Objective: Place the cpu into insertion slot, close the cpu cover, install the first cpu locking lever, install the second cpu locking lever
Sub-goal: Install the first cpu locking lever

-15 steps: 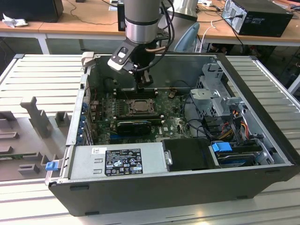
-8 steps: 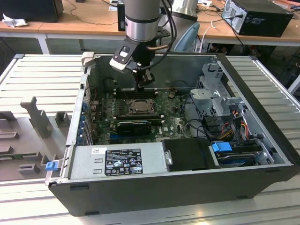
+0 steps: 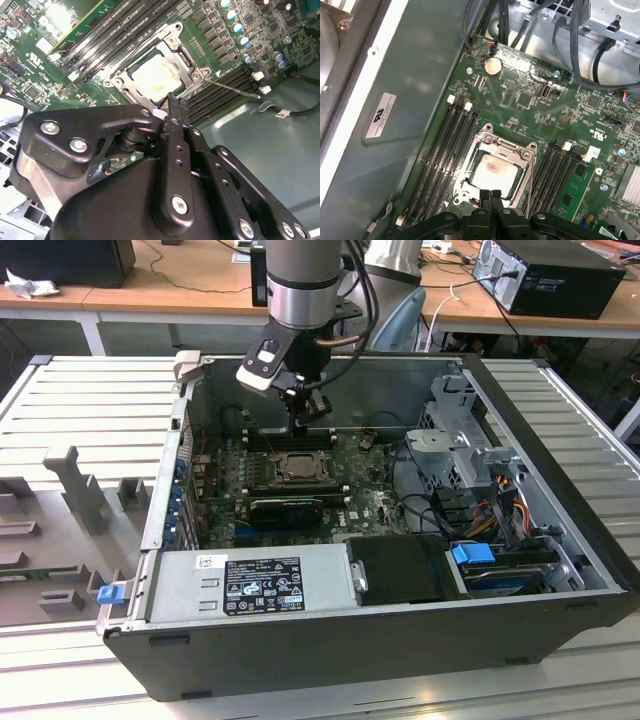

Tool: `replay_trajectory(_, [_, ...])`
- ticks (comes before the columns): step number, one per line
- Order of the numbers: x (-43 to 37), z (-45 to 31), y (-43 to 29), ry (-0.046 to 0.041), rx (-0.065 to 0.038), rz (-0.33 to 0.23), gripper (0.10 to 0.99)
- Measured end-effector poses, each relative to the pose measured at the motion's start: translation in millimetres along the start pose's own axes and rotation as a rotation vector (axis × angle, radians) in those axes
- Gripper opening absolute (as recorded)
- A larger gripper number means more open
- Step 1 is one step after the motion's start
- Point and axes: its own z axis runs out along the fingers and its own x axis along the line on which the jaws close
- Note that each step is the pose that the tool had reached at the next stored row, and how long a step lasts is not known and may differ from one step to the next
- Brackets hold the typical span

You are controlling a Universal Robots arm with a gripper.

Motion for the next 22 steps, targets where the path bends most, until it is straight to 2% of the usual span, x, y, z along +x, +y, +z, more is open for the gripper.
replay_trajectory(16, [0.0,0.0,0.0,0.0028,0.004,-0.103,0.106])
replay_trajectory(22, [0.0,0.0,0.0,0.0043,0.006,-0.159,0.106])
